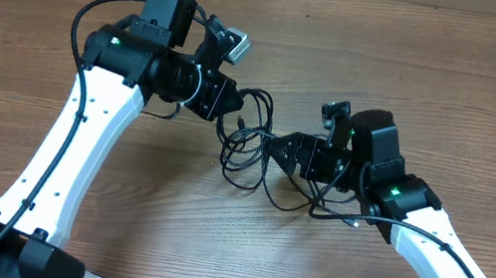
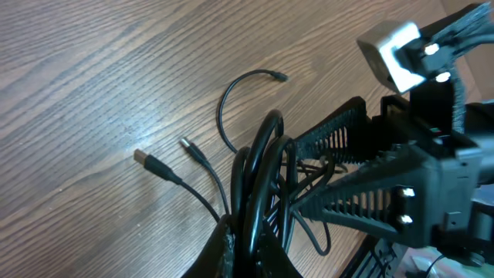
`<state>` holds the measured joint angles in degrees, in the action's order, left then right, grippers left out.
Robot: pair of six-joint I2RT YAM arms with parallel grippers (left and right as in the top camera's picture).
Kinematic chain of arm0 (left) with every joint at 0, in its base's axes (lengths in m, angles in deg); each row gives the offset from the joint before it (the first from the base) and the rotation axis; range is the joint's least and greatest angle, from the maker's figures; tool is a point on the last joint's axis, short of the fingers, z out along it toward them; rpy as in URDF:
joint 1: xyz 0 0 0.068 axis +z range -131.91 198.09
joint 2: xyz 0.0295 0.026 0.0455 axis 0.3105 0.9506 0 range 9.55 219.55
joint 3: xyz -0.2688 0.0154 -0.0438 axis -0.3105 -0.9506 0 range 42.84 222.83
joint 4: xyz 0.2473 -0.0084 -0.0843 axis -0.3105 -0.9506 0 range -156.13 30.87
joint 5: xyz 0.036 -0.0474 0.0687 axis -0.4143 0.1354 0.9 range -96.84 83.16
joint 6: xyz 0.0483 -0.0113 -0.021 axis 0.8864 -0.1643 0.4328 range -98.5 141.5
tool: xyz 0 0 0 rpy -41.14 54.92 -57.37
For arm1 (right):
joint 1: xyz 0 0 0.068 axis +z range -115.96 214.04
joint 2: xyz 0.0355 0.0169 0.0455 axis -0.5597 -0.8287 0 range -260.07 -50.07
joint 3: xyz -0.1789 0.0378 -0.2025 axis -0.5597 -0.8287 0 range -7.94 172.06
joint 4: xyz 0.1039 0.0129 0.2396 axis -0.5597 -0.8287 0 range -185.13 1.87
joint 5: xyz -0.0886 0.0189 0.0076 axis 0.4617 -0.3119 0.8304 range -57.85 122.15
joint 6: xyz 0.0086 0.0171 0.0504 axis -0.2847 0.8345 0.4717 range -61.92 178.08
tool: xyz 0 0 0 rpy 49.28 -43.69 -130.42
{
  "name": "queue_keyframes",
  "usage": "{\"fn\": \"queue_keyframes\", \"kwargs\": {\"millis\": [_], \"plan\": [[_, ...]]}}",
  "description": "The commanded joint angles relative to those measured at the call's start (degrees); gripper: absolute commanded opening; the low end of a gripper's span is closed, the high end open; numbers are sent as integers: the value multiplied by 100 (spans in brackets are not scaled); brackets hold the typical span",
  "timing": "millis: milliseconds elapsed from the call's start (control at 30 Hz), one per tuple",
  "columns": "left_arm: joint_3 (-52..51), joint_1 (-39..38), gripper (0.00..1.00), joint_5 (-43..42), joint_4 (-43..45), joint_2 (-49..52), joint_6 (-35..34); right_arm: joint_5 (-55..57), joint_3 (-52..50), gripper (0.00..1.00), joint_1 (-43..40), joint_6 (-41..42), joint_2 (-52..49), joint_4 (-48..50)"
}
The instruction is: Untangle cables
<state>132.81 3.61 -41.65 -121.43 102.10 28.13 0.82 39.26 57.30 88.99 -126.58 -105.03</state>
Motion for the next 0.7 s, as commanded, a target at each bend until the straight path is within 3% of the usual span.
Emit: {"fn": "queue_keyframes", "kwargs": {"millis": [0,233,667], "plan": [[-37,-120,4,-409,17,133,129,-227,-11,79,-13,240,-13,214],[-37,-321,4,-511,44,260,127,-225,-11,79,-13,361,-13,407],[-37,-313,4,-522,579,260,-302,-175,-11,77,-13,358,-13,-87]]}}
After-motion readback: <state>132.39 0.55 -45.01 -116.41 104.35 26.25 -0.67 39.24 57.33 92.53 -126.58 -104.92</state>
